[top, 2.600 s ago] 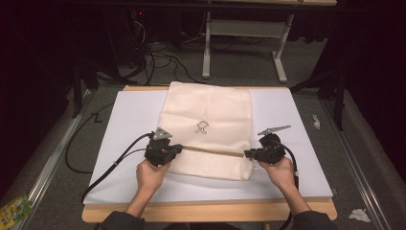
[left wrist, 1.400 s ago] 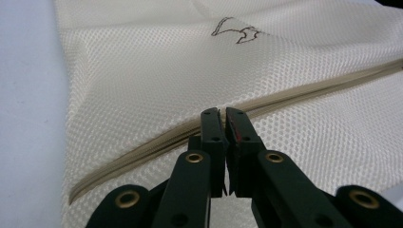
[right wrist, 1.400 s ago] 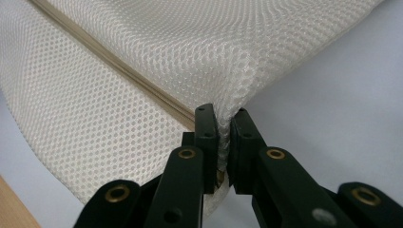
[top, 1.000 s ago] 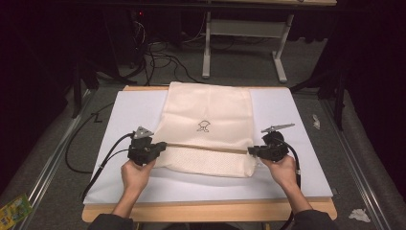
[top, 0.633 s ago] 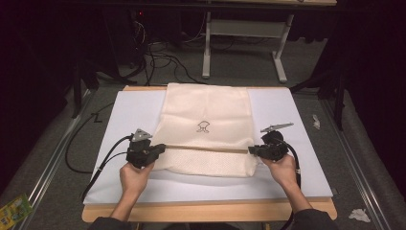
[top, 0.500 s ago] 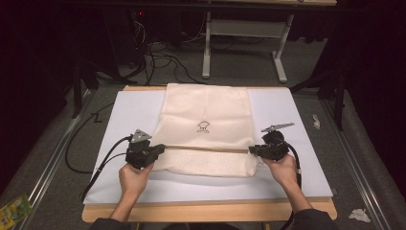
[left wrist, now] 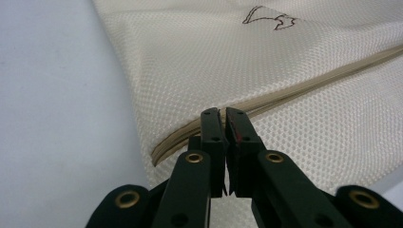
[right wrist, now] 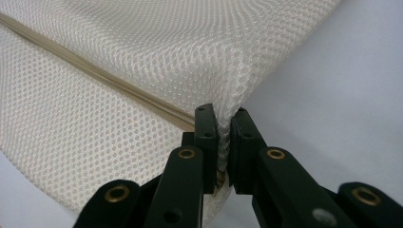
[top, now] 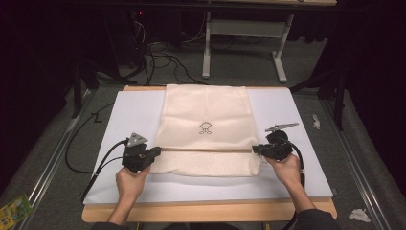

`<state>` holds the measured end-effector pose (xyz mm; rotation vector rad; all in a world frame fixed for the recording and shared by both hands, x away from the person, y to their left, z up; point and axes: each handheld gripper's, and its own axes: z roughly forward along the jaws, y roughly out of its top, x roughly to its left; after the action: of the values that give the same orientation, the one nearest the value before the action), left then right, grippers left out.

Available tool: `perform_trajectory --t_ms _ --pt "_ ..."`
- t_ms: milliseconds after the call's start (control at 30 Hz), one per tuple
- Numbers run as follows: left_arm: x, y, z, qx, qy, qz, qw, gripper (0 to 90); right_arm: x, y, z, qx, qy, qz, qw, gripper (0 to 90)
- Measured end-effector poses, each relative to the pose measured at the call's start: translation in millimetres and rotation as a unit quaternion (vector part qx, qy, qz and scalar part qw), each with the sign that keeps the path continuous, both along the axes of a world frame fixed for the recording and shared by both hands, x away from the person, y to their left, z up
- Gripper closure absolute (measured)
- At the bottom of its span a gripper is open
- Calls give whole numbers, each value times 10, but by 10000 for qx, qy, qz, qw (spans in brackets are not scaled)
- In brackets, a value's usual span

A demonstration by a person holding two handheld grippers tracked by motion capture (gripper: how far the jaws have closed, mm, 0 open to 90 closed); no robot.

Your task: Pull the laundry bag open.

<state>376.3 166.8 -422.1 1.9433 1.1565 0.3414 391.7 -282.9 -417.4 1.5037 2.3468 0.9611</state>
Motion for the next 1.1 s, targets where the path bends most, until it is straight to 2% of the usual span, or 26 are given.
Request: perform_trajectory --t_ms 200,267,467,633,700,833,1100 --pt "-42 4 13 47 -81 14 10000 872 8 -11 0 40 -18 -14 10000 852" --pt "-54 1 26 137 -138 55 9998 871 6 -16 5 66 -16 -10 10000 852" --pt "-72 96 86 86 -175 140 9997 871 -3 -44 12 63 -22 -42 10000 853" --pt "-79 124 104 108 -188 181 9996 871 -10 -52 21 59 -60 -29 10000 853" --pt "-87 134 107 112 -189 177 9996 872 -27 -29 29 -113 -158 -18 9998 852" --pt "-106 152 126 84 -185 163 9997 871 -40 -57 36 -14 -168 -45 9998 852" --pt "-115 146 93 89 -104 168 9998 870 -67 -27 34 -112 -224 -50 9997 849"
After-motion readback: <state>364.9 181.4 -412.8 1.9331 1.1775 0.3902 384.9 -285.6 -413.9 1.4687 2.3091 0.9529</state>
